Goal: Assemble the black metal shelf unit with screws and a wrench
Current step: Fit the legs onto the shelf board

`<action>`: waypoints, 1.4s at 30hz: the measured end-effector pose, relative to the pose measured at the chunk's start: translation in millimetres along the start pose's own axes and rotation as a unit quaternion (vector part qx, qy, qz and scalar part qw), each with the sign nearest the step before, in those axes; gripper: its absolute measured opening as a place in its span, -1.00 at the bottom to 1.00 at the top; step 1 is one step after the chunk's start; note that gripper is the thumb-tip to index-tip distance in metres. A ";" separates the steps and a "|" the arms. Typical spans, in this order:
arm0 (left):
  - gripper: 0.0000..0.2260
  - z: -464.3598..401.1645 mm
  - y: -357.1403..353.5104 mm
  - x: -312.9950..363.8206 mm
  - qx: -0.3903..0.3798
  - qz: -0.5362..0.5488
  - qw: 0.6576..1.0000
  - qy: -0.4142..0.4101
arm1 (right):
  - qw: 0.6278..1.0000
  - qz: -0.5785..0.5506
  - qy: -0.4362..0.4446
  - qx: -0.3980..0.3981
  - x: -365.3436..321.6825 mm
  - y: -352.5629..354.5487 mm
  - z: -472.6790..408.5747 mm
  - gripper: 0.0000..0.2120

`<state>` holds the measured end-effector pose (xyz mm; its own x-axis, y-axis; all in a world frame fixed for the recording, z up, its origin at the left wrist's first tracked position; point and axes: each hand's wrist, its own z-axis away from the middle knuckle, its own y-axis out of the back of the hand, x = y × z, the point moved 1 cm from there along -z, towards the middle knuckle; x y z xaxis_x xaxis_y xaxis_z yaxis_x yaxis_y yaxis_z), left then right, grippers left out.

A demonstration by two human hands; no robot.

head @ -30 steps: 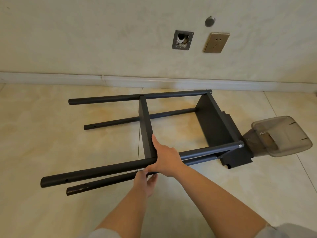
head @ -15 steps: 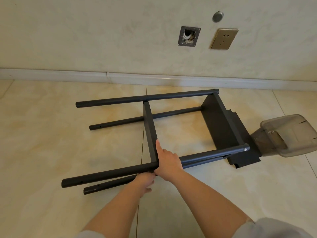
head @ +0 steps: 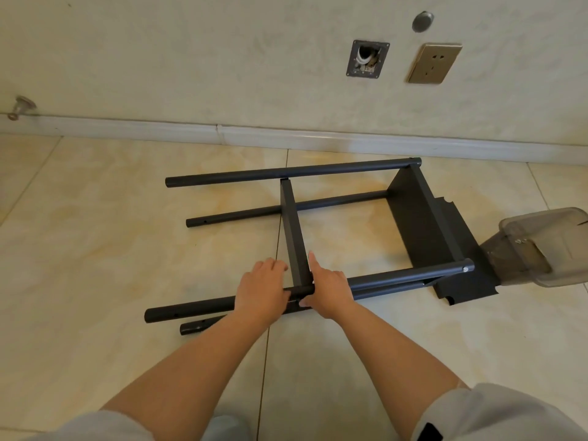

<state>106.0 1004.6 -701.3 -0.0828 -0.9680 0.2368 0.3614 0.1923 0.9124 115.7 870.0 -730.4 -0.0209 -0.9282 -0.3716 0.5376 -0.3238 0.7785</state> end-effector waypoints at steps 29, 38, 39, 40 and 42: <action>-0.59 -7.6 -20.8 -2.4 -0.105 0.069 0.992 0.004 | 0.992 0.096 0.070 -0.043 21.6 9.0 3.8 -0.58; -0.44 -7.3 -23.0 20.0 -0.087 -0.178 0.976 -0.085 | 0.993 0.103 0.022 -0.050 45.4 43.9 15.5 -0.53; -0.47 -8.3 -24.3 24.9 -0.090 -0.201 0.971 -0.097 | 0.995 0.091 0.006 -0.049 55.3 51.6 18.6 -0.53; -0.50 -9.2 -25.4 30.5 -0.092 -0.217 0.965 -0.112 | 0.996 0.080 -0.011 -0.048 66.4 58.5 21.7 -0.53; -0.54 -11.2 -27.1 42.0 -0.097 -0.217 0.962 -0.132 | 0.996 0.064 -0.042 -0.044 89.1 69.4 29.3 -0.55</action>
<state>103.1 957.0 -719.8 -0.4882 -0.8711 -0.0535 0.4033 -0.2795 0.8713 126.5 759.4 -694.7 -0.0158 -0.9741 -0.2254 0.6124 -0.1876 0.7679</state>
